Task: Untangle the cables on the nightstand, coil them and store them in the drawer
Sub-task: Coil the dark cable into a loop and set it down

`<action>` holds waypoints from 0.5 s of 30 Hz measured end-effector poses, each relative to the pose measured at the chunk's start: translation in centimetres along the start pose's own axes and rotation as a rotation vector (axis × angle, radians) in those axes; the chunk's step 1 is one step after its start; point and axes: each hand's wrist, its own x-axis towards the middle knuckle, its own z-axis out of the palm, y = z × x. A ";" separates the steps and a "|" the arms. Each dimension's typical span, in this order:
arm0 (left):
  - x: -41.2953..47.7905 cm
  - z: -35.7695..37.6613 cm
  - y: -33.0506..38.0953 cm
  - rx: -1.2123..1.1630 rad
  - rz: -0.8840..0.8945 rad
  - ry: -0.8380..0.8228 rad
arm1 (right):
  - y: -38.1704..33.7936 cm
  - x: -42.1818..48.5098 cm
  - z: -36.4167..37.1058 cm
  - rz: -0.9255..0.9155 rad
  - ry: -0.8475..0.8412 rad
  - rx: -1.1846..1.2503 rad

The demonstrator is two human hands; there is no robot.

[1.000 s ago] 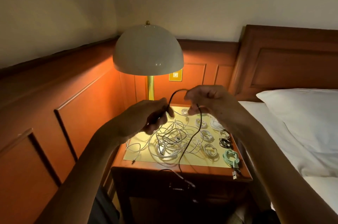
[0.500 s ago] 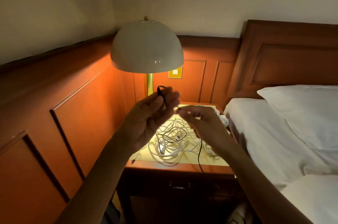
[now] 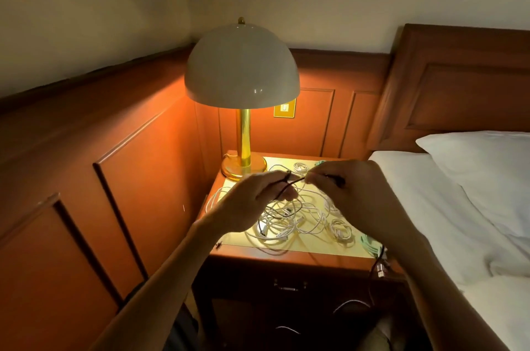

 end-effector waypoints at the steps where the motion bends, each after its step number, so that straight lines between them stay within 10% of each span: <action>1: -0.4 -0.3 0.2 -0.142 -0.035 -0.101 | 0.4 0.3 0.0 0.004 0.010 0.044; 7: -2.1 -2.2 1.4 -0.854 -0.112 -0.312 | 0.7 0.7 1.6 0.173 -0.019 0.493; 13: 1.4 0.2 3.7 -1.637 -0.107 0.258 | -1.5 -1.2 6.7 0.352 -0.032 0.754; 15: 2.5 0.9 3.3 -1.436 -0.145 0.507 | -2.0 -1.6 7.4 0.301 -0.069 0.558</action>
